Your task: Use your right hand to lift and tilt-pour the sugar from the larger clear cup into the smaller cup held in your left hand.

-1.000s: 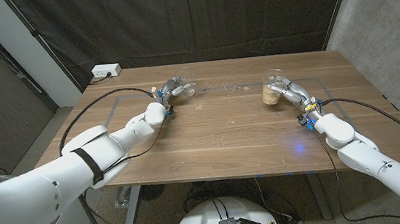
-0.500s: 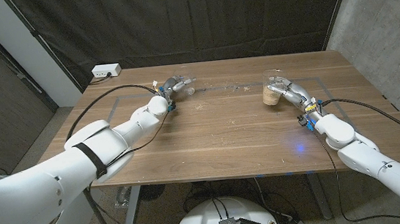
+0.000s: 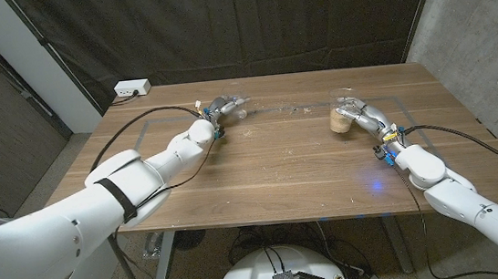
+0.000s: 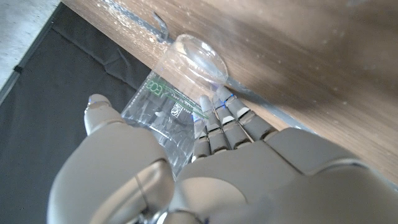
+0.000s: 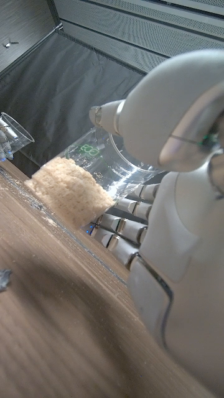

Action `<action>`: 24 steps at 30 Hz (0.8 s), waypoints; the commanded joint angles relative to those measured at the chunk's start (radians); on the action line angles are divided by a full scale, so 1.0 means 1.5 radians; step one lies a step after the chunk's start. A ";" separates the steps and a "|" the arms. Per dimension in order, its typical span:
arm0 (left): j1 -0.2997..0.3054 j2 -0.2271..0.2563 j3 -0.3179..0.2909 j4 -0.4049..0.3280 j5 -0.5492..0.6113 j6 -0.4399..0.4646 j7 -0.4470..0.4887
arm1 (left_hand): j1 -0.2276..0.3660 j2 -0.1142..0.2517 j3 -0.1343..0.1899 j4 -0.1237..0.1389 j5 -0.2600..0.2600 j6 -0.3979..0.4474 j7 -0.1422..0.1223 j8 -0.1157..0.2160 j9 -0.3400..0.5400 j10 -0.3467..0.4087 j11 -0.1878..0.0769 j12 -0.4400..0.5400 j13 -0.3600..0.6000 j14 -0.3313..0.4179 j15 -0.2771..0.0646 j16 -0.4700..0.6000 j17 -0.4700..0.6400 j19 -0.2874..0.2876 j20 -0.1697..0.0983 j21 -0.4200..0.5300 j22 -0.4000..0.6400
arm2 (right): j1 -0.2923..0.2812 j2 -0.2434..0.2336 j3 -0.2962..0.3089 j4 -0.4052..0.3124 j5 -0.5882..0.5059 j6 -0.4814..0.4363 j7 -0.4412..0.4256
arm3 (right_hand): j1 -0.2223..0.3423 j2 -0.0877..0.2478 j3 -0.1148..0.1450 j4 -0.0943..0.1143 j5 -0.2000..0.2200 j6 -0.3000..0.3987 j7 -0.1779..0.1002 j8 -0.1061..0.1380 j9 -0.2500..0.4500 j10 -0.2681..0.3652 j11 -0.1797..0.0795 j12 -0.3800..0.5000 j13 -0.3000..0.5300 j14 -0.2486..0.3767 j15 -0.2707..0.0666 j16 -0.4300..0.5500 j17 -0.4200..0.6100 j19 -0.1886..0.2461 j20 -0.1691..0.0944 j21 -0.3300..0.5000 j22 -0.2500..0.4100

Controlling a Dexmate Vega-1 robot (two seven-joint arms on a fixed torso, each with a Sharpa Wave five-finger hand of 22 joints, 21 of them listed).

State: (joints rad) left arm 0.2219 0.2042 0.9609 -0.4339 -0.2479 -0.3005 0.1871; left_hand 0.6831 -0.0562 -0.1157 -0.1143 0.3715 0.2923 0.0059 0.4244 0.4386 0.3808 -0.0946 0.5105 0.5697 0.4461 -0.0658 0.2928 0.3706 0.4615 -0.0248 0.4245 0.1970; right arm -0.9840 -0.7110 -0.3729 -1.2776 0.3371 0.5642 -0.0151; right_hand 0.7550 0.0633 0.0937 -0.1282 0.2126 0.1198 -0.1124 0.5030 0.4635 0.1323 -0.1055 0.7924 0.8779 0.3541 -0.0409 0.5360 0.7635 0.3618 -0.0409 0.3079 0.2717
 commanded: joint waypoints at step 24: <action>0.056 0.017 -0.006 -0.002 0.047 -0.190 0.106 | 0.051 0.035 -0.005 -0.005 0.004 0.093 -0.029 0.040 -0.002 0.090 -0.025 0.049 0.014 0.107 -0.065 0.015 0.010 0.033 -0.012 0.015 0.005 | -0.009 0.005 0.001 0.014 -0.008 0.017 -0.005 | 0.001 0.007 0.001 0.001 -0.002 0.010 -0.001 0.003 0.000 0.013 0.000 0.008 0.006 0.016 -0.122 -0.006 0.005 -0.002 -0.015 0.003 0.003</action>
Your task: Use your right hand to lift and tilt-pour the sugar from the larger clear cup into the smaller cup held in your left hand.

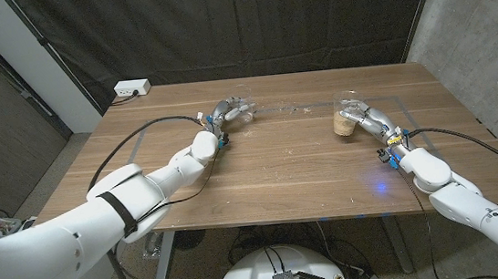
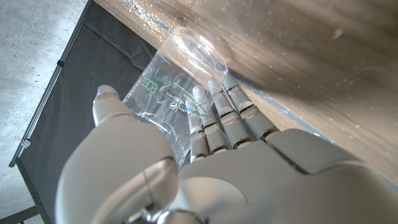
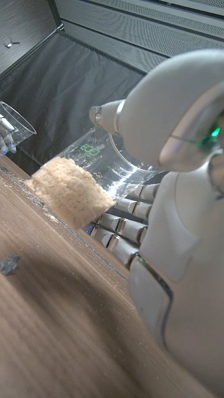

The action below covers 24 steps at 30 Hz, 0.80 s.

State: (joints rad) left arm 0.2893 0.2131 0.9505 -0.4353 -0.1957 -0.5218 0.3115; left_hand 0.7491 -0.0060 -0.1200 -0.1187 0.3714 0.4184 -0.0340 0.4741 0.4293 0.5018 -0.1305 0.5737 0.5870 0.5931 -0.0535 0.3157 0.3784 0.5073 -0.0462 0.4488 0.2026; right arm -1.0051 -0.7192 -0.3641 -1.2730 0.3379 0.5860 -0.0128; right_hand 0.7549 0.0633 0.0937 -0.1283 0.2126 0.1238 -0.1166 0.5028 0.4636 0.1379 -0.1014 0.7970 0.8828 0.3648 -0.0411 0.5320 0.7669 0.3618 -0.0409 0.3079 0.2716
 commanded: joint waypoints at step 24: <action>0.019 0.031 -0.006 0.045 0.048 -0.207 0.049 | 0.020 0.020 -0.006 0.004 -0.001 0.019 -0.004 0.019 0.010 0.017 -0.005 0.020 0.016 0.025 -0.076 -0.005 0.015 -0.006 0.005 -0.002 0.005 | 0.018 0.030 -0.015 0.020 -0.013 0.009 -0.015 | 0.002 0.009 0.003 0.001 -0.003 0.010 0.002 0.003 -0.001 0.017 -0.003 0.002 -0.004 0.019 -0.123 -0.008 0.003 -0.001 -0.015 0.004 0.003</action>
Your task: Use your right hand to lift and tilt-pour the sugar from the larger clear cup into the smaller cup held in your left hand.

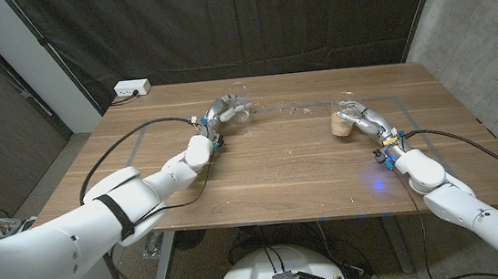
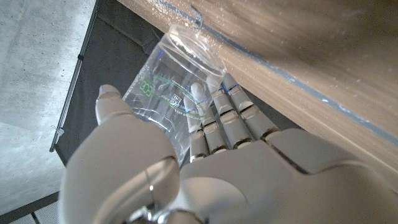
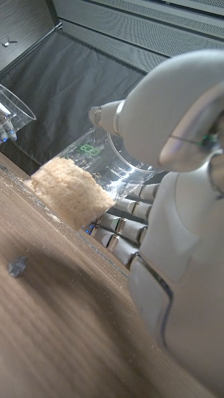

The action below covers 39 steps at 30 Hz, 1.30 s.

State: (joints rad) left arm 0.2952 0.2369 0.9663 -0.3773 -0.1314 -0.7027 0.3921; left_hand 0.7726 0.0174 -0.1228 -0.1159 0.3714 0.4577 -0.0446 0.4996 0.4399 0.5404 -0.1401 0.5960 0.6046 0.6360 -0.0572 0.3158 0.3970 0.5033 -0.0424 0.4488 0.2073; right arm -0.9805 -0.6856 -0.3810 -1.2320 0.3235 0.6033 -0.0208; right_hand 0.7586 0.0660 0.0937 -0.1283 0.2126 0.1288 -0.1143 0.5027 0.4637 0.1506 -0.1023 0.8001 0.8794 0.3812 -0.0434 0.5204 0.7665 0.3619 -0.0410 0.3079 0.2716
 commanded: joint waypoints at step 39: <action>0.181 0.114 -0.185 -0.255 0.039 -0.092 -0.074 | 0.013 0.025 -0.008 0.010 -0.011 -0.013 0.003 0.000 -0.001 -0.018 0.005 0.008 0.010 -0.005 -0.067 -0.020 0.013 -0.019 0.011 -0.002 0.003 | 0.066 0.055 -0.027 0.038 -0.007 -0.015 -0.016 | -0.002 0.005 0.003 0.001 -0.004 0.040 0.002 0.007 -0.011 0.049 -0.007 -0.007 -0.031 0.039 -0.121 -0.013 -0.008 0.008 -0.015 0.009 0.004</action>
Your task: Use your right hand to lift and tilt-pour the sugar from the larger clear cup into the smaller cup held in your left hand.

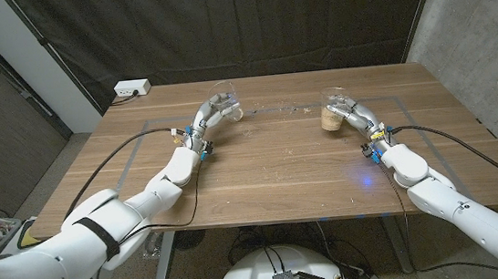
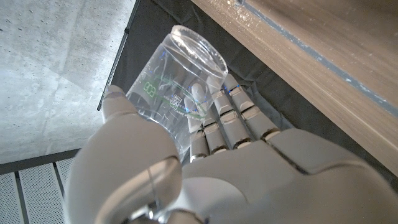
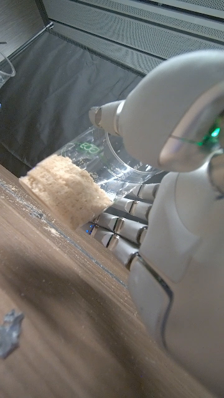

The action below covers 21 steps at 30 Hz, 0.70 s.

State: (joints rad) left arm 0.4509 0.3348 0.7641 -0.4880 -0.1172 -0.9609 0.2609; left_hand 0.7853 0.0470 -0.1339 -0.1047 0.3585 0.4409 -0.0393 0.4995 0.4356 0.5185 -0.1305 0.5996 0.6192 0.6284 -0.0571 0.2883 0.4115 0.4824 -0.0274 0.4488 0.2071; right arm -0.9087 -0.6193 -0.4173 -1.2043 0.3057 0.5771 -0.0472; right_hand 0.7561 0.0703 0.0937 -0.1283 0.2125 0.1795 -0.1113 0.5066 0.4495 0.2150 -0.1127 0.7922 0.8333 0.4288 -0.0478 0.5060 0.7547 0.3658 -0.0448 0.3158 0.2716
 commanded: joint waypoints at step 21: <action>0.100 0.041 -0.089 -0.196 0.059 0.091 0.025 | 0.012 0.013 -0.003 0.003 -0.008 -0.001 0.001 0.000 -0.003 -0.002 -0.005 0.005 -0.003 0.001 -0.067 -0.008 0.008 -0.008 0.000 -0.001 0.004 | 0.040 0.004 -0.008 0.033 -0.002 0.012 0.013 | 0.026 0.012 0.013 -0.009 -0.003 0.035 0.012 0.001 -0.014 0.043 0.011 -0.025 -0.030 0.032 -0.120 0.014 0.021 0.104 -0.089 0.084 0.055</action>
State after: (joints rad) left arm 0.5838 0.3936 0.6556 -0.7547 -0.0549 -0.8391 0.2896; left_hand 0.8010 0.0622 -0.1338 -0.1048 0.3474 0.4408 -0.0393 0.4993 0.4309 0.5117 -0.1337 0.6030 0.6144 0.6285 -0.0571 0.2785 0.4200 0.4745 -0.0249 0.4488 0.2119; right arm -0.8629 -0.6114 -0.4271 -1.1671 0.3063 0.5809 -0.0337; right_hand 0.7753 0.0835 0.1082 -0.1367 0.2048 0.2200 -0.0947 0.5065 0.4263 0.2669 -0.0972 0.7575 0.7855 0.4756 -0.0483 0.5185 0.7794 0.5158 -0.0480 0.4303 0.3410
